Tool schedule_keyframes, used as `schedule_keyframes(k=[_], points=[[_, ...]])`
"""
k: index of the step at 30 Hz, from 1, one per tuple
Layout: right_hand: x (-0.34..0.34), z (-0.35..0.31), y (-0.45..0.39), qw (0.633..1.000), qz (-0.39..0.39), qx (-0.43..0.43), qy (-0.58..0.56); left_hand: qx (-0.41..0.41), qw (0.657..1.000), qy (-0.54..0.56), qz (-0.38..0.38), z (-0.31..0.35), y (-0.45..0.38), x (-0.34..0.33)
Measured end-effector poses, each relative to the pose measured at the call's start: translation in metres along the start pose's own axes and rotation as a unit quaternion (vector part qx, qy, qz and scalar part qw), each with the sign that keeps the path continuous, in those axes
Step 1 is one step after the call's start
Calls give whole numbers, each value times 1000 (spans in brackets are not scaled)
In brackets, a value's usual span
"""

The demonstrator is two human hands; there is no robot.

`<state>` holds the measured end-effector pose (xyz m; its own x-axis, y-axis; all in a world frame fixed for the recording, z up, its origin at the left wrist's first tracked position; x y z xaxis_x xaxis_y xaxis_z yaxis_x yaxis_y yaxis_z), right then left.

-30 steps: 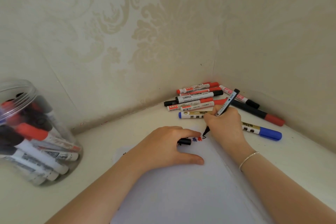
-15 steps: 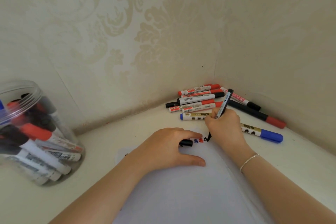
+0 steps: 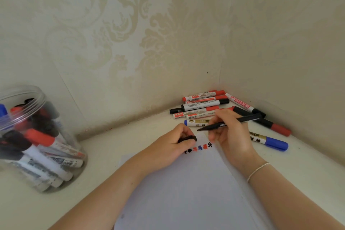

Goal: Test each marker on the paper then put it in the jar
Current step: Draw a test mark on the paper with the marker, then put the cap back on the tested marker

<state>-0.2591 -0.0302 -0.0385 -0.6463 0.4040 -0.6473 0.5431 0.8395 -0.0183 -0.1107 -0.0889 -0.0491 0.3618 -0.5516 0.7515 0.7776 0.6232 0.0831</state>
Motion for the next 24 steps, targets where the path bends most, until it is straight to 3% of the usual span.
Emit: schedule_keyframes(k=[7, 14, 24], points=[[3, 0, 2, 997, 48, 17, 55, -16, 998, 54, -9, 3, 0, 1], [2, 3, 2, 994, 34, 14, 105, -31, 998, 45, -7, 5, 1, 1], [-12, 6, 7, 987, -79, -5, 141, -59, 995, 65, 40, 11, 7, 7]])
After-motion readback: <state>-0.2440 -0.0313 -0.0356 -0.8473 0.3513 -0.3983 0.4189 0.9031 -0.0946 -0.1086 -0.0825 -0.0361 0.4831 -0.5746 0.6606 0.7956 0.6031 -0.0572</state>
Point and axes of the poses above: each hand's wrist, its own y-axis away from the middle knuckle, its own x-axis out of the back of the hand, z = x × y, the point moved 5 cm from there along -y, towards the middle knuckle, and after that the axes turned 15 degrees about -y, right-handed, at the moved point
